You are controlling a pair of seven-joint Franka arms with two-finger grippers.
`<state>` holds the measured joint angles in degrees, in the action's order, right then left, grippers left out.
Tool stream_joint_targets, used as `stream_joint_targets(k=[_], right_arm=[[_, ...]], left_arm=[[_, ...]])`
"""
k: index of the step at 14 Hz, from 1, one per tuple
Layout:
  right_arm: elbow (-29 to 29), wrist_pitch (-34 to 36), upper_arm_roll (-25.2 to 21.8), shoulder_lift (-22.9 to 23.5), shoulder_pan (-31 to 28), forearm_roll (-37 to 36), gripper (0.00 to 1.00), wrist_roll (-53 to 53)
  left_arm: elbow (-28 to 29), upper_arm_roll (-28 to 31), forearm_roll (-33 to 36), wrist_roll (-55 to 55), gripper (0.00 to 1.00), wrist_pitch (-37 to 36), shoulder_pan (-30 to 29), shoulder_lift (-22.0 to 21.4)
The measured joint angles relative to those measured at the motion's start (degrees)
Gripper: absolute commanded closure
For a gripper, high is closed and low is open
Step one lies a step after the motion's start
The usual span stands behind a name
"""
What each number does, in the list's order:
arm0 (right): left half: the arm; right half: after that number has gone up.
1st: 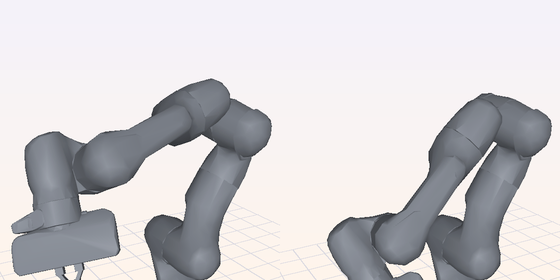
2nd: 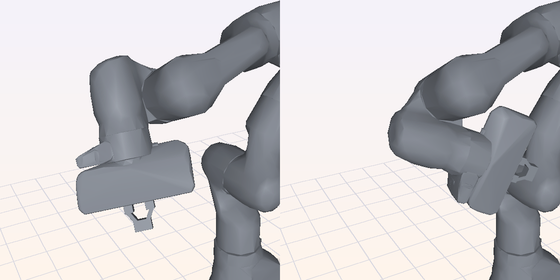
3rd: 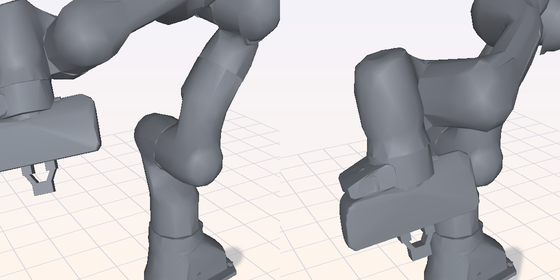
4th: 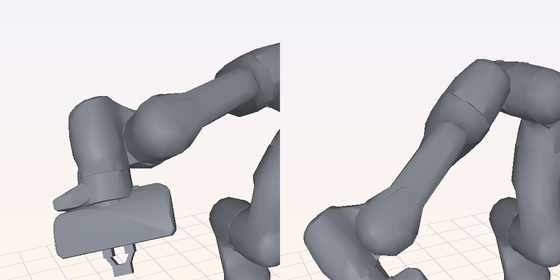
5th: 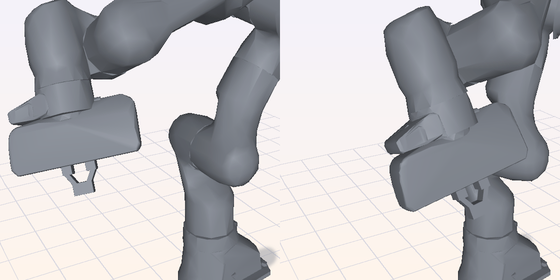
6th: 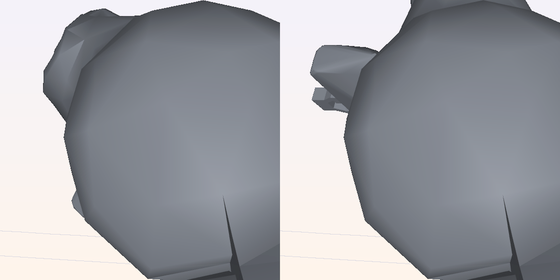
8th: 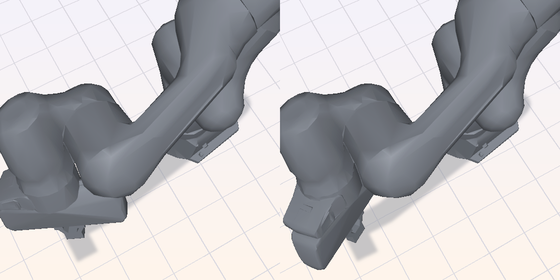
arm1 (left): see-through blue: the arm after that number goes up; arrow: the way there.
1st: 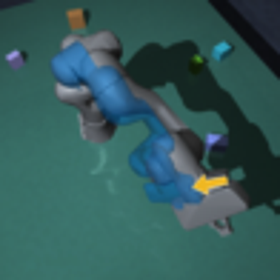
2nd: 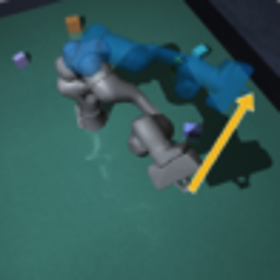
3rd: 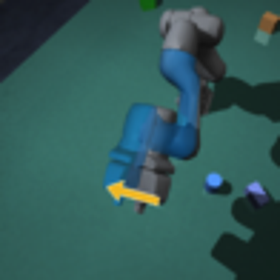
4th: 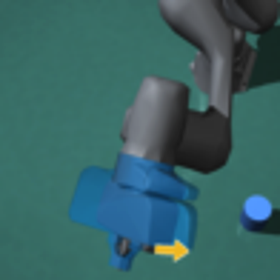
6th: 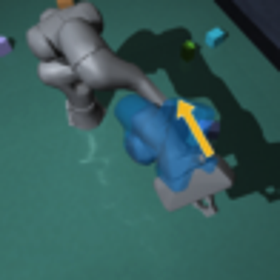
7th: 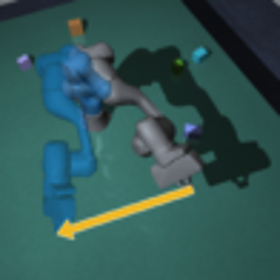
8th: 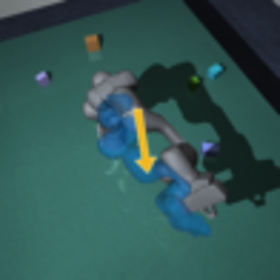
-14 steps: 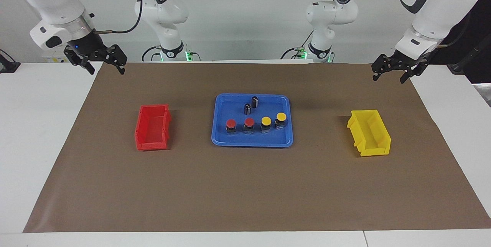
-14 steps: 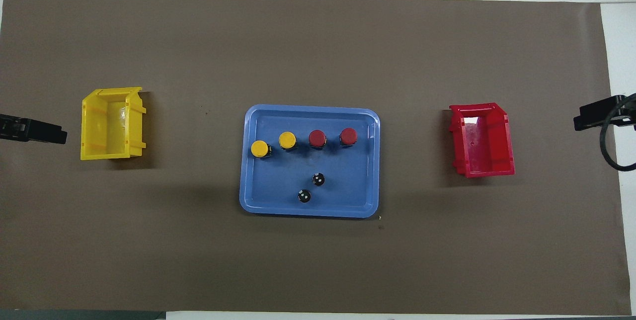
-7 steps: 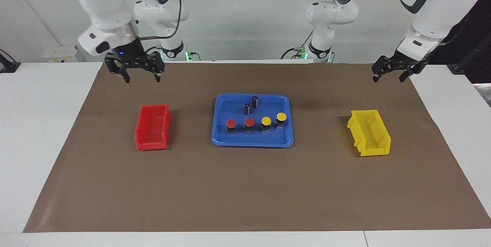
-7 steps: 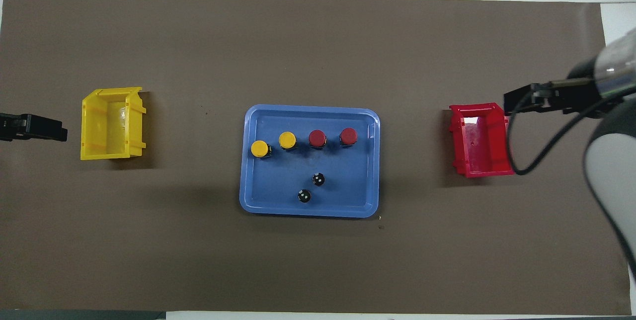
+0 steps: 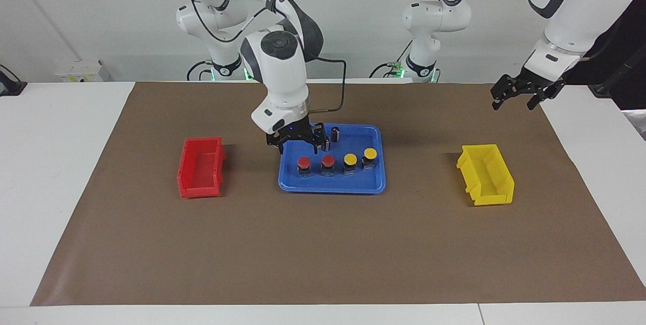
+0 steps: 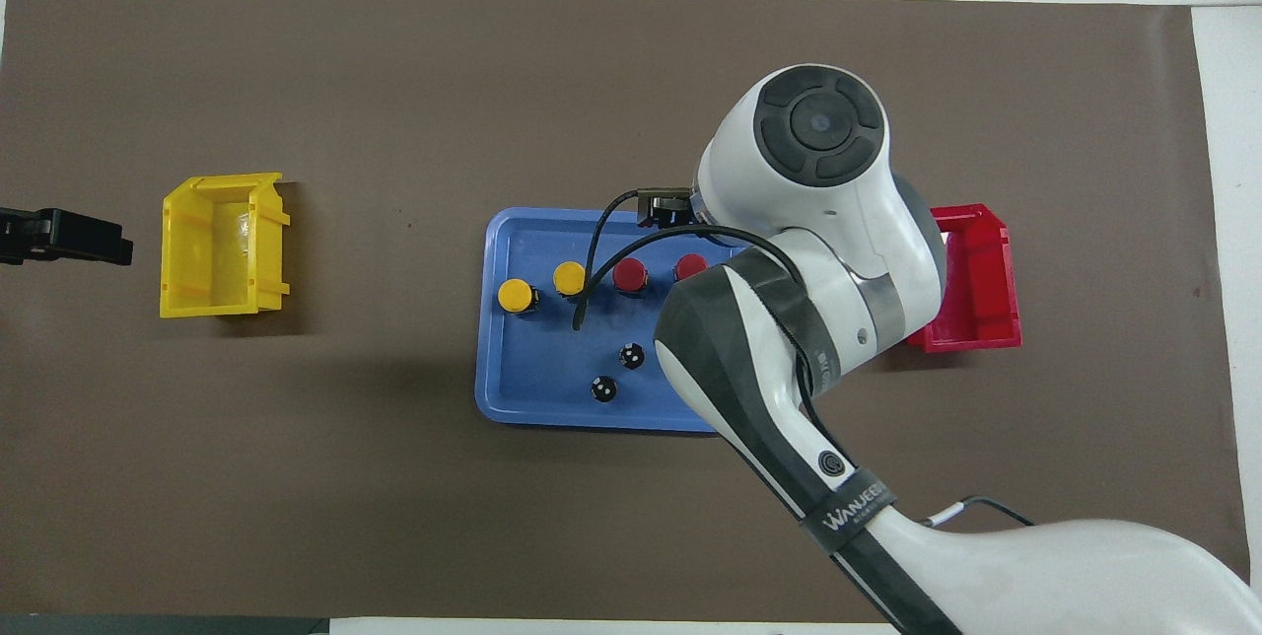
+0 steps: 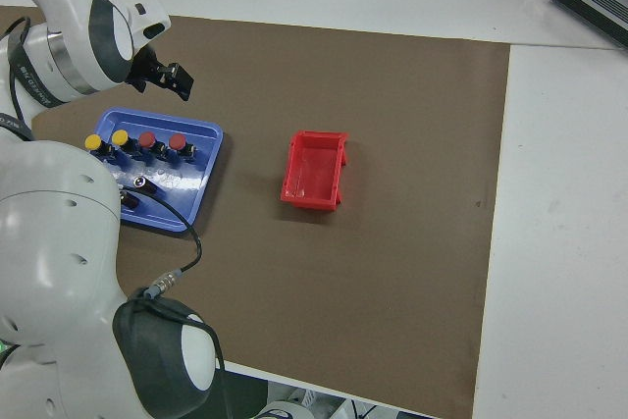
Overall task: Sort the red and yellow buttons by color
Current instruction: 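Reach the right gripper over the tray and grasp a red button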
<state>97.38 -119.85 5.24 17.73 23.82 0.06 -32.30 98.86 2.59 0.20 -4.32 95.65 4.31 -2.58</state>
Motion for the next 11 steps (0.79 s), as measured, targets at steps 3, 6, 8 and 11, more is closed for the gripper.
stream_joint_targets(k=[3,6,8,11], right_arm=[[5.0,-4.6,0.0,0.1,0.9,0.0,0.05,-0.7],[7.6,-6.0,-0.1,-0.2,0.9,0.0,0.17,-0.7],[8.9,-7.8,-0.2,-0.2,0.9,0.0,0.19,-0.7],[9.9,-8.9,-0.2,-0.2,0.9,-0.1,0.25,-0.6]], left_arm=[[-2.6,-0.4,0.0,0.2,0.00,-0.9,1.6,2.9],[-2.7,-0.3,0.0,0.6,0.00,-1.3,1.9,2.5],[-2.7,-0.2,0.0,0.6,0.00,-1.3,1.9,2.1],[-2.6,-0.2,0.0,0.7,0.00,-1.2,1.9,2.0]])
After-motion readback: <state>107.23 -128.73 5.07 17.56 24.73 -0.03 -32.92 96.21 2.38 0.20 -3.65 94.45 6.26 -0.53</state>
